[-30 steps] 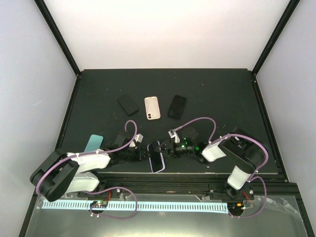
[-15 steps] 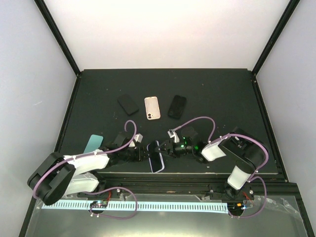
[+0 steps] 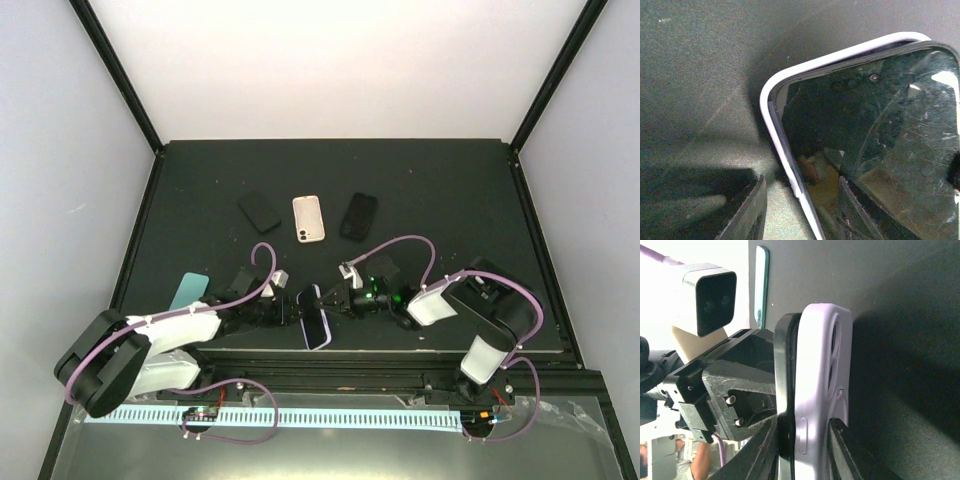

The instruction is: Put the phone into the phone case

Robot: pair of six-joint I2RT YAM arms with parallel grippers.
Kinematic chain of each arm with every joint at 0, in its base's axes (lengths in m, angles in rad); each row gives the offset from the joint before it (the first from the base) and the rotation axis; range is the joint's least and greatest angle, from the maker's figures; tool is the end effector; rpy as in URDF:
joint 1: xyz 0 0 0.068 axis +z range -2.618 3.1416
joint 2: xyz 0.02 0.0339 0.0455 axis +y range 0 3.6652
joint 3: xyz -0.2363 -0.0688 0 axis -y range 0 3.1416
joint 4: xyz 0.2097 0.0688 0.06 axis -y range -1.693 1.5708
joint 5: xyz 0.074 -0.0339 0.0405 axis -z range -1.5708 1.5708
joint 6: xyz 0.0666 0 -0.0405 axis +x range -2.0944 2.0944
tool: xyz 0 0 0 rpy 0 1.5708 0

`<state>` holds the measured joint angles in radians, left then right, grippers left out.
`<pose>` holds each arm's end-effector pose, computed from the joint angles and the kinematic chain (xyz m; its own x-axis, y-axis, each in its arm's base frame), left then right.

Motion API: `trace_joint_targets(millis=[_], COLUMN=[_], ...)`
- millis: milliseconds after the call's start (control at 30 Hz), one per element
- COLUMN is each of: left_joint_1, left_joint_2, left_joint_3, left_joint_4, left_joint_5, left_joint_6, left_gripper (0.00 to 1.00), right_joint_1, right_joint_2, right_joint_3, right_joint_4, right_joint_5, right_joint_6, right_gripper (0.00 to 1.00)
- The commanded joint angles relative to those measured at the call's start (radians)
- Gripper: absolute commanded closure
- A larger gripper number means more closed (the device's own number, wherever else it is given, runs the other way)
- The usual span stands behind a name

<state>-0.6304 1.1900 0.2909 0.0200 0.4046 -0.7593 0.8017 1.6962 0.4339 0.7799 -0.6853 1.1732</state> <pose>0.1428 -0.1367 0.1019 -0.9639 -0.0800 -0.2539 0.1119 0.7438 -0.6590 0.1656 0.2317 0.1081 -0.9974 -0.0041 -0.0723 -0.0689 0.3598 0.9305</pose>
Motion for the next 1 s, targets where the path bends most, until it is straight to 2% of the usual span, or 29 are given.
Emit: trace_joint_targets(millis=[0,167,267,433,500,567,633,800,867,967], left_joint_1=[-0.003,-0.004,-0.004,-0.005,-0.004,-0.003,-0.004,-0.004,-0.004,-0.004], left_joint_2=[0.003,0.024,0.030,0.055,0.063,0.061,0.053,0.033,0.023,0.026], left_joint_3=[-0.012,0.002,0.005,0.008,0.013,0.013,0.014,0.027,0.025,0.018], left_joint_4=[-0.038,-0.036,-0.047,-0.032,-0.025,-0.026,-0.035,-0.068,-0.069,-0.057], left_joint_5=[-0.027,-0.010,-0.032,-0.023,-0.013,-0.007,-0.016,-0.027,-0.028,-0.025], left_joint_6=[0.004,0.004,0.007,0.011,0.015,0.020,0.021,0.018,0.016,0.014], left_gripper=[0.59,0.56,0.56,0.61,0.66,0.72,0.72,0.61,0.57,0.57], right_joint_1=[0.002,0.004,0.005,0.005,0.005,0.005,0.004,0.004,0.005,0.004], right_joint_2=[-0.004,-0.015,-0.016,0.006,0.028,0.043,0.051,0.031,0.011,-0.005], right_joint_3=[0.034,0.022,0.024,0.040,0.044,0.030,0.012,-0.011,-0.009,0.017], right_joint_4=[-0.037,-0.057,-0.046,0.004,0.024,0.055,0.095,0.107,0.063,-0.018], right_joint_5=[0.016,0.030,0.019,-0.018,-0.031,-0.030,-0.024,-0.006,0.007,0.004], right_joint_6=[-0.054,-0.067,-0.061,-0.037,-0.025,-0.004,0.017,0.019,-0.002,-0.037], right_gripper=[0.75,0.80,0.71,0.70,0.71,0.75,0.82,0.99,0.97,0.78])
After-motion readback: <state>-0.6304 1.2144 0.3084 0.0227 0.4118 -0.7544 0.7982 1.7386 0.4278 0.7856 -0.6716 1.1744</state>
